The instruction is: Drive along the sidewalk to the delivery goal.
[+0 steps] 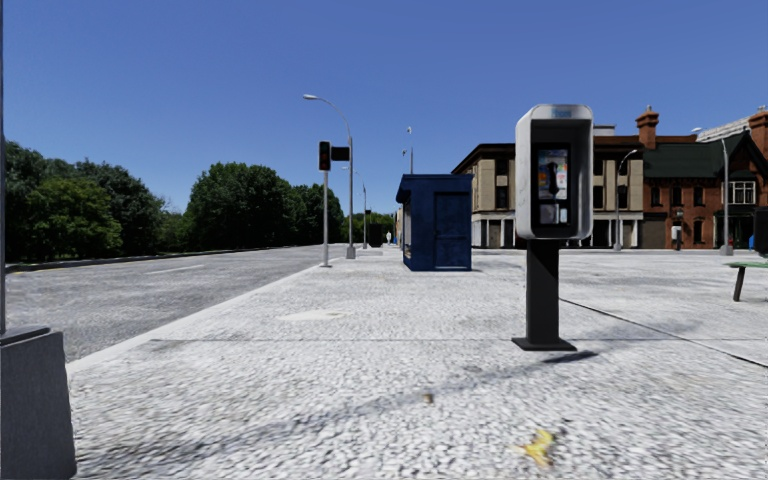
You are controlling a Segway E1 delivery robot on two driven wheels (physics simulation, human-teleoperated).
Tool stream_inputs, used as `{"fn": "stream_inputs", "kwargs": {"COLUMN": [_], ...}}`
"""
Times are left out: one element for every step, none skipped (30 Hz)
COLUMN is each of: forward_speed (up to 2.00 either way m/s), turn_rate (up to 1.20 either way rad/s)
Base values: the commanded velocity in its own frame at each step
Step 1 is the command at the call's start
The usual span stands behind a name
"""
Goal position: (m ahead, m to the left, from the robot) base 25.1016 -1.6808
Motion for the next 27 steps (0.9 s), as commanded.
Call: {"fn": "stream_inputs", "kwargs": {"forward_speed": [2.00,2.00,2.00,2.00,2.00,2.00,2.00,2.00,2.00,2.00,2.00,2.00,2.00,2.00,2.00,2.00,2.00,2.00,2.00,2.00,2.00,2.00,2.00,2.00,2.00,2.00,2.00], "turn_rate": [0.00,0.00,0.00,0.00,0.00,0.00,0.00,0.00,0.00,0.00,0.00,0.00,0.00,0.00,0.00,0.00,0.00,0.00,0.00,0.00,0.00,0.00,0.00,0.00,0.00,0.00,0.00]}}
